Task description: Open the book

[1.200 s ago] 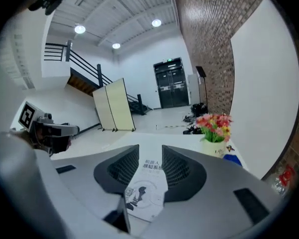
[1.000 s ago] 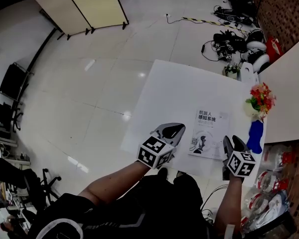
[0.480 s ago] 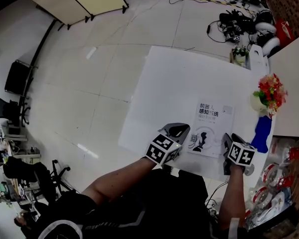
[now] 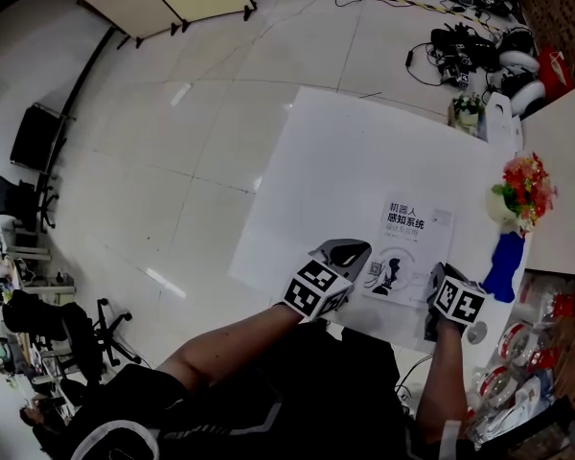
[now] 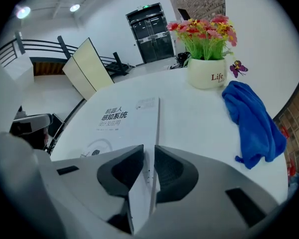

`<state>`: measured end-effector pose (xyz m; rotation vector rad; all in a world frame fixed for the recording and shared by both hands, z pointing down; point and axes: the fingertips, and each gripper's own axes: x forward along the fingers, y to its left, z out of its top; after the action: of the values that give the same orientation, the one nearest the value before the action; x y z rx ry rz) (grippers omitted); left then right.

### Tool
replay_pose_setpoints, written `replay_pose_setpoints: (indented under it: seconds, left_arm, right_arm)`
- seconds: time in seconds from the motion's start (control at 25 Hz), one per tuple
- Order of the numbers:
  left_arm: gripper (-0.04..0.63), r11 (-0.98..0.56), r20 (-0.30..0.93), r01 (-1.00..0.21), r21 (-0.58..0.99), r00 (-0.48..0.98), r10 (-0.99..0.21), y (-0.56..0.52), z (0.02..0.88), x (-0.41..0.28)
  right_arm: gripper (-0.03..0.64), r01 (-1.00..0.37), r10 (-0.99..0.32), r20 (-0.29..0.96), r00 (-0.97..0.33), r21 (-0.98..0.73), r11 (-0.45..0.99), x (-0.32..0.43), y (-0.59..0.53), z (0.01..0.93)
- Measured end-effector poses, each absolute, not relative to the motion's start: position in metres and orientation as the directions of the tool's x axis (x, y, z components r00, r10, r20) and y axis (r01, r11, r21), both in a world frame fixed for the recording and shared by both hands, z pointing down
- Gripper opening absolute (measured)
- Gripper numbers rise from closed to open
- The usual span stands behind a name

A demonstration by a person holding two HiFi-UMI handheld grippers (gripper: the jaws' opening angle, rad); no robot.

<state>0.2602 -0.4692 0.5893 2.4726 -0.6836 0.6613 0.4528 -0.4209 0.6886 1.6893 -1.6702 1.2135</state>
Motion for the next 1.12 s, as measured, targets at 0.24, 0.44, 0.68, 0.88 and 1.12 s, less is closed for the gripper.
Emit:
replay_pose_setpoints:
  seconds: [0.24,0.44,0.68,0.88,1.12]
  left_arm:
    - [0.002,-0.743,0.542,-0.577,0.338,0.765,-0.348,-0.47,0.581,0.259]
    - [0.002,-0.753,0.527,-0.577,0.315,0.767,-0.367,-0.47,0.575,0.255]
    - [0.002,-0.758,0.48,-0.591,0.274,0.768,-0.425,-0.48,0.552,0.234]
    - [0.002,-0.74,0.44,-0.613,0.275,0.765,-0.47,-0.49,0.532,0.183]
    - [0.002,-0.758,0.398,-0.599,0.259,0.781,-0.482,-0.497,0.515,0.118]
  right_arm:
    - [0.034,-0.919,-0.572,0.802,-0.172,-0.34,-0.201,0.455,-0.421,0.672]
    - [0.017,-0.871,-0.629,0.734,-0.255,-0.458,-0.181,0.443,-0.425,0.639]
    - [0.015,-0.877,-0.671,0.669,-0.32,-0.478,-0.058,0.4,-0.441,0.588]
    - [0.015,-0.883,-0.676,0.64,-0.366,-0.469,0.034,0.339,-0.457,0.56]
    - [0.015,-0.894,-0.68,0.643,-0.352,-0.447,0.04,0.263,-0.48,0.56]
